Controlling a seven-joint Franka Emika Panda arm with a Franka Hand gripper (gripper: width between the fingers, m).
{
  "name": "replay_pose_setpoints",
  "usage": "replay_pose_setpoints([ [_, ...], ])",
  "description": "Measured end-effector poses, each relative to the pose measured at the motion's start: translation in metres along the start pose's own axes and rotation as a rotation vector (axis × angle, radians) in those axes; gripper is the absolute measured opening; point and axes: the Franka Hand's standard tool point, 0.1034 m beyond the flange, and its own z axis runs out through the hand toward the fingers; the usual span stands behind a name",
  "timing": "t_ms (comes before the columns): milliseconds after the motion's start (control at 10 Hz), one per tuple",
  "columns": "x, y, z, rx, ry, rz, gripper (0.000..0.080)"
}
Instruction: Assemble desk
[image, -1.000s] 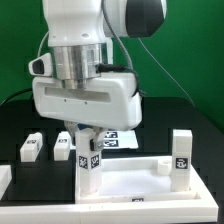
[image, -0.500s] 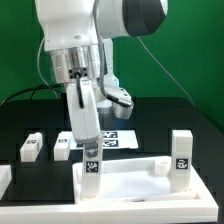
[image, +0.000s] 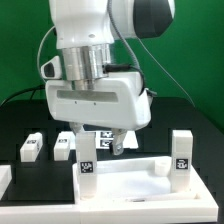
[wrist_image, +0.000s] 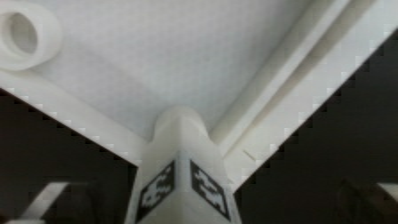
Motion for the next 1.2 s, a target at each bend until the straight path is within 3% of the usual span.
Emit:
replay_pose_setpoints([
  [300, 0.002, 0.004, 0.001, -0.004, -0.002, -0.211, 0.0648],
  [500, 0.016, 0.017, -0.003, -0.008, -0.003, -0.409, 0.0648],
  [700, 0.025, 0.011, -0.005, -0.003, 0.001, -0.415, 0.0648],
  [800, 0.024, 0.012, -0.004, -0.004, 0.0, -0.419, 0.0519],
  [900, 0.024, 0.011, -0.004, -0.002, -0.001, -0.372, 0.0519],
  [1100, 0.024, 0.011, -0.004, -0.002, 0.0, -0.261, 0.0287],
  [1200, 0.024, 0.012, -0.004, -0.002, 0.0, -0.19, 0.0287],
])
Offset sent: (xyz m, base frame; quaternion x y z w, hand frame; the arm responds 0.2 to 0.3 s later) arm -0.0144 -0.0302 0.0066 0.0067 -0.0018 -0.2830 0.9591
